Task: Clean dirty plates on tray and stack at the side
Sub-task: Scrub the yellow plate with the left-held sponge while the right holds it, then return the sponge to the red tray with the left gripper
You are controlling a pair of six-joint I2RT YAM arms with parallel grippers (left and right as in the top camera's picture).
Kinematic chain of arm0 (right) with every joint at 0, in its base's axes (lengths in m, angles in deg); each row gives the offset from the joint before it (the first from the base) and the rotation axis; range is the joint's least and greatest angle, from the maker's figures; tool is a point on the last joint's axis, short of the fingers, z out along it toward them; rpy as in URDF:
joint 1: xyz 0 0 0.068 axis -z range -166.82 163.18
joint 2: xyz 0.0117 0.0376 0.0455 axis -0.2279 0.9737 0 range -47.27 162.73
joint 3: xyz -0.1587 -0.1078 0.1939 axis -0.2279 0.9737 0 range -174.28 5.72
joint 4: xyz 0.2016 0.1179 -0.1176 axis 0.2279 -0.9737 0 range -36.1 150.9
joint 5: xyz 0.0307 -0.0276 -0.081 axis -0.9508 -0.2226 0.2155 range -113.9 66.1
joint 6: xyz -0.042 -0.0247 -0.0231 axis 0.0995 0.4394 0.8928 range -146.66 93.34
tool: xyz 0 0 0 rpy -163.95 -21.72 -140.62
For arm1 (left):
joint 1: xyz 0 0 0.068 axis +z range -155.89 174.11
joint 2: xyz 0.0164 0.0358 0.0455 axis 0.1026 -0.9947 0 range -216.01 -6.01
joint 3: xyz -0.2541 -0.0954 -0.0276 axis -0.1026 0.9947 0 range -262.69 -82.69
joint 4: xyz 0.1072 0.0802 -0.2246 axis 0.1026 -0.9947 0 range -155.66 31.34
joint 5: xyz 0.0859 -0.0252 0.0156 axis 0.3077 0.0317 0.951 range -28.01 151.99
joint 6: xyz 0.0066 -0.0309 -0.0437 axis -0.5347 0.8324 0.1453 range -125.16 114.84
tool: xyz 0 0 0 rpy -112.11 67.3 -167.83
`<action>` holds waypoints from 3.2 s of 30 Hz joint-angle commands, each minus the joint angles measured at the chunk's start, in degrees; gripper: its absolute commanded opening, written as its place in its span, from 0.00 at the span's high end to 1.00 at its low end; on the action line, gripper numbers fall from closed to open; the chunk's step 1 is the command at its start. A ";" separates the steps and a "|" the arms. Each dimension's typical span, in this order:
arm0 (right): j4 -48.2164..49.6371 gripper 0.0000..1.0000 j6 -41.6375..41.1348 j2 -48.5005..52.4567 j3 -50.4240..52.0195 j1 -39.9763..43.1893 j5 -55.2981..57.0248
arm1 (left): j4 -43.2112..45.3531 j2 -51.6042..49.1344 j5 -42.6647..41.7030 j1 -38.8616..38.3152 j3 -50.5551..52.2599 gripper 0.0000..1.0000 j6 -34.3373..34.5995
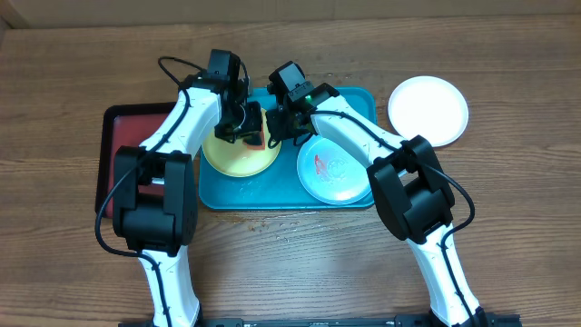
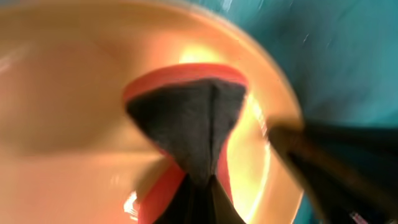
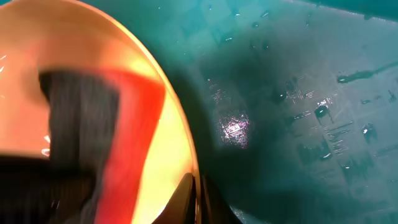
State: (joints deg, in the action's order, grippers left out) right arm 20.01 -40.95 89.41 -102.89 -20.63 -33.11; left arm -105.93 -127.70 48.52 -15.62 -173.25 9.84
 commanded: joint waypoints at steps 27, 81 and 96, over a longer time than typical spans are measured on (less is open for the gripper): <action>-0.74 0.96 1.07 1.05 1.75 -0.63 0.20 | 4.17 -0.68 0.28 -0.17 -0.76 0.96 -0.61; -1.01 0.96 1.07 1.05 1.75 -0.63 0.17 | -15.87 -0.66 36.11 -1.42 -1.60 0.96 0.63; -0.98 0.96 1.07 1.05 1.75 -0.63 0.20 | -18.95 -0.11 25.79 1.88 -16.20 0.96 6.01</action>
State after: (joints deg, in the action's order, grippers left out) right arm 19.71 -40.53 89.41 -102.89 -20.63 -33.53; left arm -124.29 -128.07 80.84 -16.02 -186.67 13.34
